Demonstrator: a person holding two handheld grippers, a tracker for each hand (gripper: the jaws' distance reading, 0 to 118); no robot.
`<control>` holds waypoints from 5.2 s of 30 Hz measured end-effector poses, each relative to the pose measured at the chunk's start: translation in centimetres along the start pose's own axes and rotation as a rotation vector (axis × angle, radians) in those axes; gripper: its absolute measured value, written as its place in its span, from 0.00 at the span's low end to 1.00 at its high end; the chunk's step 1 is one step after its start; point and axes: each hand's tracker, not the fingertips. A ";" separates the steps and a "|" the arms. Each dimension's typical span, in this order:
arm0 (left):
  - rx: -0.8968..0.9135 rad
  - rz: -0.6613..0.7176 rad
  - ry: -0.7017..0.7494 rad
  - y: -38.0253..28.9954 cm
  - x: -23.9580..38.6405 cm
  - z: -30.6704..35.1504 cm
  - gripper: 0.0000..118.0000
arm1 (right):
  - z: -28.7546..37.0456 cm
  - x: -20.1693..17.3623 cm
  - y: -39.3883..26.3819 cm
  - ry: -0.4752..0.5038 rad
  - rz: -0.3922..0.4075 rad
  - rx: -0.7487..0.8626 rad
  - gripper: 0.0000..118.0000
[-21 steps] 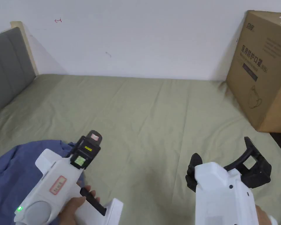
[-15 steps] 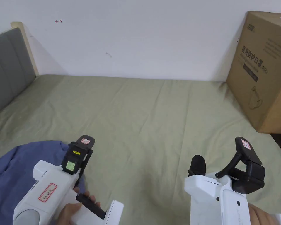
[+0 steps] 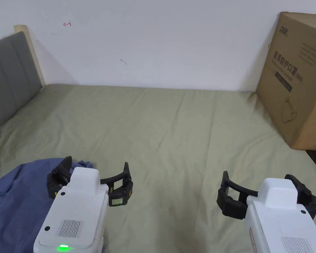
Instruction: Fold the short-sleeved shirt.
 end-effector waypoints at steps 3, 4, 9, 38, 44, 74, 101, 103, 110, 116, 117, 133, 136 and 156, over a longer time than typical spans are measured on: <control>-0.004 0.030 -0.002 0.0 -0.2 -0.2 1.00 | 0.0 0.0 0.0 0.001 -0.010 -0.003 1.00; -0.003 0.031 -0.004 0.0 -0.1 -0.2 1.00 | 0.0 0.0 0.0 0.003 -0.012 -0.002 1.00; 0.013 0.024 -0.008 0.2 -0.1 -0.2 1.00 | 0.0 0.0 0.1 -0.001 -0.008 -0.006 1.00; 0.022 0.079 -0.019 0.8 -0.4 0.1 0.85 | 0.2 -0.1 1.2 0.004 0.001 -0.010 0.96; 0.003 0.060 -0.020 0.7 -0.2 0.1 0.08 | 0.9 -0.4 2.0 0.041 0.006 0.012 0.54; -0.087 0.127 0.393 -0.9 -21.2 6.1 0.00 | -3.7 -17.5 3.6 0.491 0.024 0.038 0.00; -0.467 0.244 0.240 -6.2 -24.3 -3.8 0.39 | -6.1 -18.3 2.1 0.496 0.061 -0.037 0.00; -0.545 0.264 0.205 -7.2 -23.6 -6.1 0.60 | -6.6 -17.6 1.8 0.472 0.067 -0.049 0.00; -0.771 0.280 0.157 -12.7 -19.5 -12.4 0.93 | -7.8 -14.7 0.4 0.396 0.086 -0.102 0.00; -0.969 0.260 0.144 -18.2 -16.9 -15.4 0.83 | -7.7 -12.6 -0.5 0.360 0.111 -0.139 0.00; -0.995 0.262 0.139 -19.0 -16.6 -15.4 0.75 | -7.7 -12.2 -0.7 0.354 0.116 -0.144 0.00; -0.855 0.418 0.032 -13.8 -17.5 -13.1 0.00 | -7.2 -9.2 -1.1 0.304 0.080 -0.166 0.00; -0.768 0.433 -0.032 -10.2 -17.0 -12.1 0.00 | -7.0 -8.5 -0.8 0.293 0.057 -0.153 0.00; -0.387 0.263 -0.573 14.1 0.2 -15.0 0.00 | -1.9 0.2 2.6 0.129 0.011 -0.035 0.00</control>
